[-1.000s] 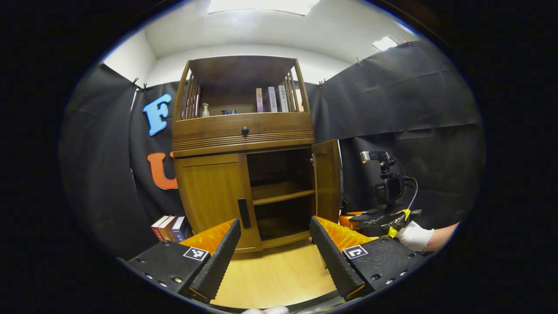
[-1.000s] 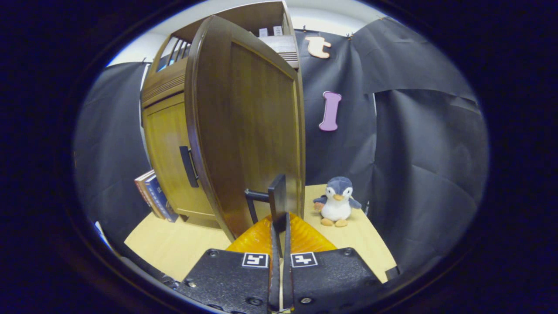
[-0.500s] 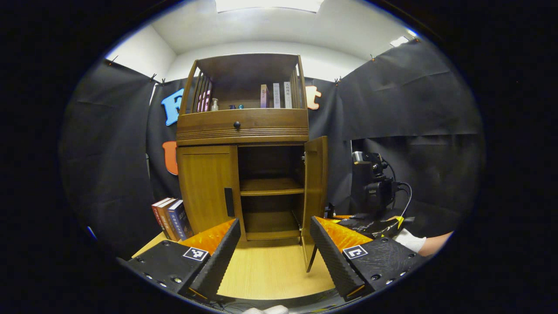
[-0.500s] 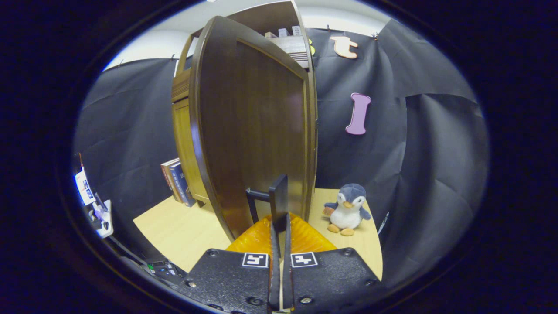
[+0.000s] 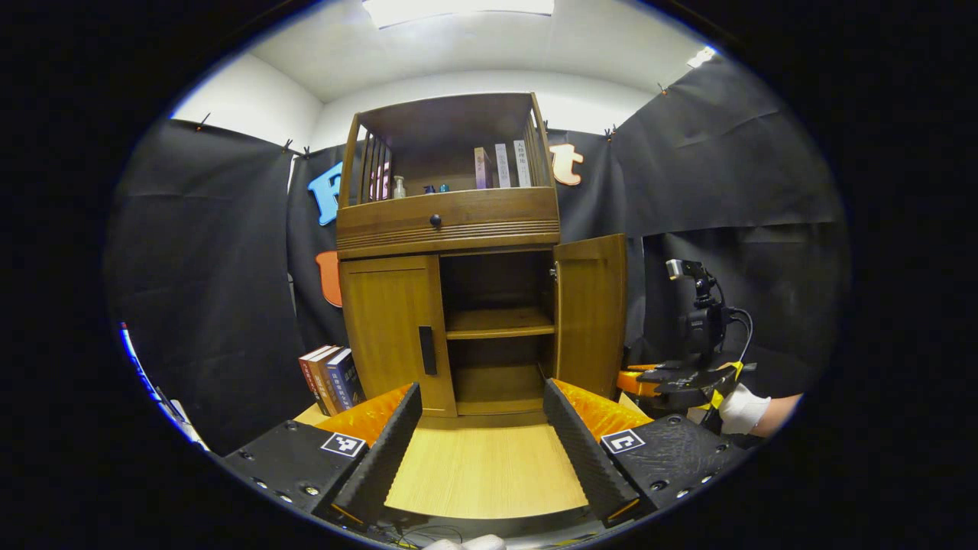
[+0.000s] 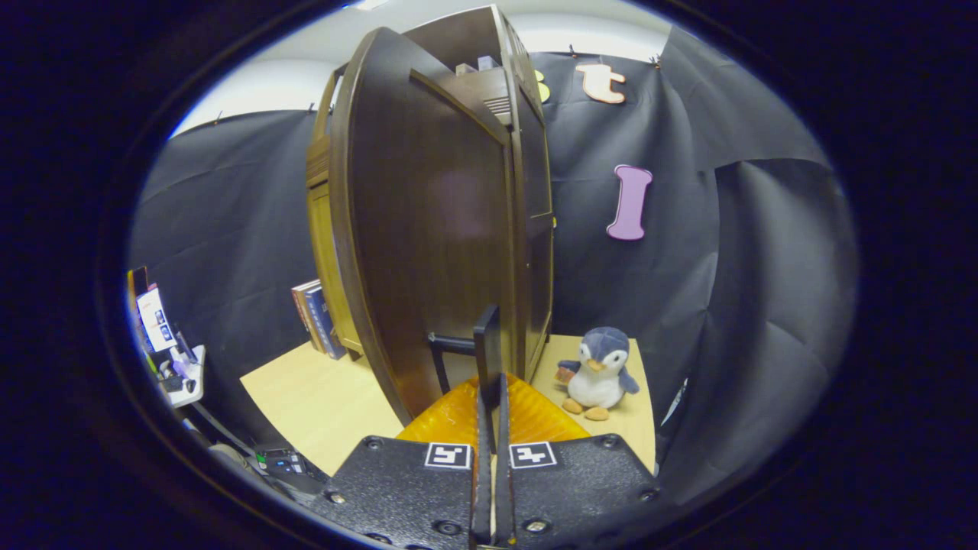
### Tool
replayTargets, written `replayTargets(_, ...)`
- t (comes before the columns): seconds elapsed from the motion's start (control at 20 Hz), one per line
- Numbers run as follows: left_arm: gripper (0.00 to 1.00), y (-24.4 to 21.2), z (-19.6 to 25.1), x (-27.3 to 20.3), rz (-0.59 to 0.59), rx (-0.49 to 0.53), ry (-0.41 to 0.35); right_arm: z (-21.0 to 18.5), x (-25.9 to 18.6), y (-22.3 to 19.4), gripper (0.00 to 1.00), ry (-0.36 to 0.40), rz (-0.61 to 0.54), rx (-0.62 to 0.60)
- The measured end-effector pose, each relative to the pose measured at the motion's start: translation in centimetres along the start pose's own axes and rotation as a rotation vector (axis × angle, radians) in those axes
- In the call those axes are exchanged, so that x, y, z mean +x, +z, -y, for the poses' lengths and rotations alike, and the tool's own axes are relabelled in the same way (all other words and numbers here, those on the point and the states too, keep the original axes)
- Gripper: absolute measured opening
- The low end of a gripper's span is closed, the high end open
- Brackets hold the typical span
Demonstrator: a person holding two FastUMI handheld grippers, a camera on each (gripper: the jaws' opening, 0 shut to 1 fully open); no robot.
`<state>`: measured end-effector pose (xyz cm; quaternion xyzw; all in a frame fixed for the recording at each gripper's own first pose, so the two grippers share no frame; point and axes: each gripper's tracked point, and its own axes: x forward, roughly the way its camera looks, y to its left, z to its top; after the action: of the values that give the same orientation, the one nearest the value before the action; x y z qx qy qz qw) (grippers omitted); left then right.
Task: Open the right door of the double-door shoe cabinet with the right hand, and open the left door with the left hand.
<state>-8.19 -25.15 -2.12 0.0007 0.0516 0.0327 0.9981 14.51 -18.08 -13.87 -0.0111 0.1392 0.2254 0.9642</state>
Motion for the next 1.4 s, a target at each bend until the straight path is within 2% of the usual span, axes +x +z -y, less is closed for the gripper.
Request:
replayTargets(0.1, 0.96, 0.2, -0.2, 0.4, -0.002, 0.007, 0.001, 1.4, -0.1, 0.0, 0.05, -0.005, 0.002, 0.007)
replayTargets(0.2, 0.96, 0.5, -0.9, 0.6, 0.005, 0.019, 0.007, 1.4, -0.1, 0.1, 0.05, 0.030, -0.001, 0.028)
replayTargets(0.4, 0.96, 0.7, -2.2, 1.9, 0.020, 0.017, -0.014, 1.5, -0.1, 0.2, 0.05, 0.030, 0.002, -0.041)
replayTargets(0.65, 0.96, 1.1, -5.1, 4.2, 0.026, 0.013, -0.035, 1.6, -0.7, 0.2, 0.08, 0.047, 0.001, -0.037)
replayTargets(0.75, 0.96, 1.3, -6.6, 5.2, 0.030, 0.016, -0.041, 2.2, -1.7, 0.7, 0.15, 0.024, 0.009, -0.012)
replayTargets(0.8, 0.96, 1.4, -7.3, 5.8, 0.031, 0.018, -0.043, 2.5, -2.5, 1.0, 0.23, 0.003, 0.008, -0.010)
replayTargets(0.9, 0.96, 1.3, -8.9, 7.0, 0.030, 0.025, -0.041, 2.7, -4.0, 1.9, 0.49, -0.053, 0.028, -0.028)
replayTargets(1.0, 0.96, 1.1, -10.1, 8.3, 0.024, 0.023, -0.040, 2.4, -5.8, 3.3, 0.60, -0.115, 0.058, -0.059)
replayTargets(1.15, 0.96, 0.3, -11.7, 10.3, 0.002, 0.009, -0.052, 0.1, -8.1, 5.4, 0.76, -0.159, 0.100, -0.086)
replayTargets(1.2, 1.00, 0.3, -12.2, 10.9, -0.003, 0.010, -0.059, -0.5, -8.8, 6.0, 0.85, -0.182, 0.109, -0.093)
replayTargets(1.25, 0.96, 0.3, -12.7, 11.5, -0.004, 0.015, -0.063, -1.2, -9.4, 6.6, 0.90, -0.202, 0.122, -0.101)
replayTargets(1.3, 0.96, 0.4, -13.2, 12.1, -0.003, 0.019, -0.065, -1.9, -10.0, 7.3, 1.00, -0.229, 0.136, -0.109)
replayTargets(1.4, 0.96, 0.4, -14.2, 13.3, 0.003, 0.022, -0.074, -3.0, -10.9, 8.5, 1.00, -0.308, 0.159, -0.116)
